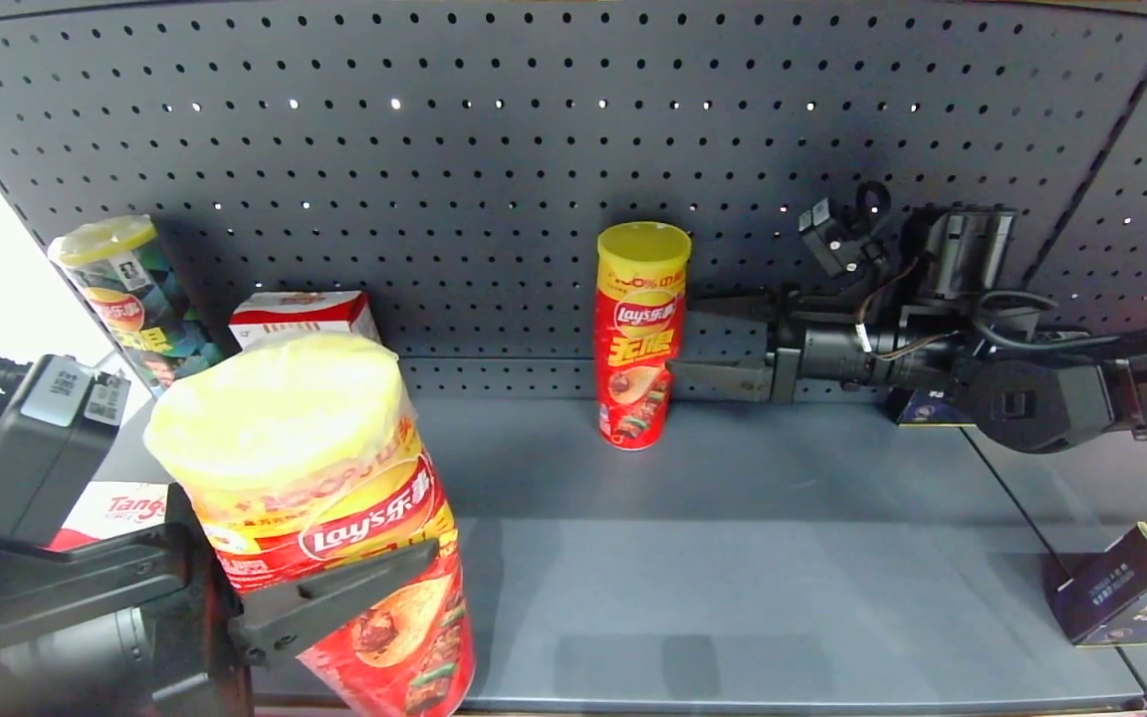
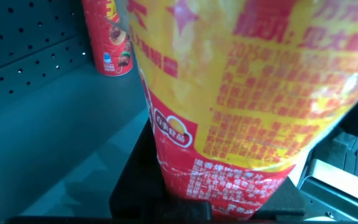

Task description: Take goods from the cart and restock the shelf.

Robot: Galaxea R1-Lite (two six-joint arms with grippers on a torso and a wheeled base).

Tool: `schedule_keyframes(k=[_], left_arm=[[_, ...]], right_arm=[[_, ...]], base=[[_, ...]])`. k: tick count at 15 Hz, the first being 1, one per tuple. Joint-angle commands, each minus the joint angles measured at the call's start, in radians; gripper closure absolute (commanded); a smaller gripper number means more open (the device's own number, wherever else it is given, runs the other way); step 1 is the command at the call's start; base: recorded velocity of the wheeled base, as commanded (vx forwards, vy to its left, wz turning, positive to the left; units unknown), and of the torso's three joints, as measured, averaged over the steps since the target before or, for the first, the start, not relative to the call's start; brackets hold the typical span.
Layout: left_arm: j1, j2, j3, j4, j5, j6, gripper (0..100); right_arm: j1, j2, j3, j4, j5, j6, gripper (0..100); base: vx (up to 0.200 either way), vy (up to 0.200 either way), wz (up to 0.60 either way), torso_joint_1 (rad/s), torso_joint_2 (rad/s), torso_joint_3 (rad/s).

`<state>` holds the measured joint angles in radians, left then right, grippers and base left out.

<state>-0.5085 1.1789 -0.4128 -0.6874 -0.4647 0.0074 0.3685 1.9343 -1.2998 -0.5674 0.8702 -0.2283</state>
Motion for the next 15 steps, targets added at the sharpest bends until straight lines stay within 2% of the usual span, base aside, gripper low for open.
schedule_keyframes(k=[1, 15], left_arm=[[0.001, 0.005, 0.0, -0.001, 0.0, 0.0, 100], [0.01, 0.01, 0.002, -0.001, 0.003, 0.0, 100]], right_arm=[[0.0, 0.042, -0.032, 0.0, 0.001, 0.0, 0], [0.056, 0.196, -0.125, -0.049, -0.011, 0.003, 0]], base=[[0.0, 0.0, 0.0, 0.0, 0.0, 0.0], [0.0, 0.0, 0.0, 0.0, 0.0, 0.0]])
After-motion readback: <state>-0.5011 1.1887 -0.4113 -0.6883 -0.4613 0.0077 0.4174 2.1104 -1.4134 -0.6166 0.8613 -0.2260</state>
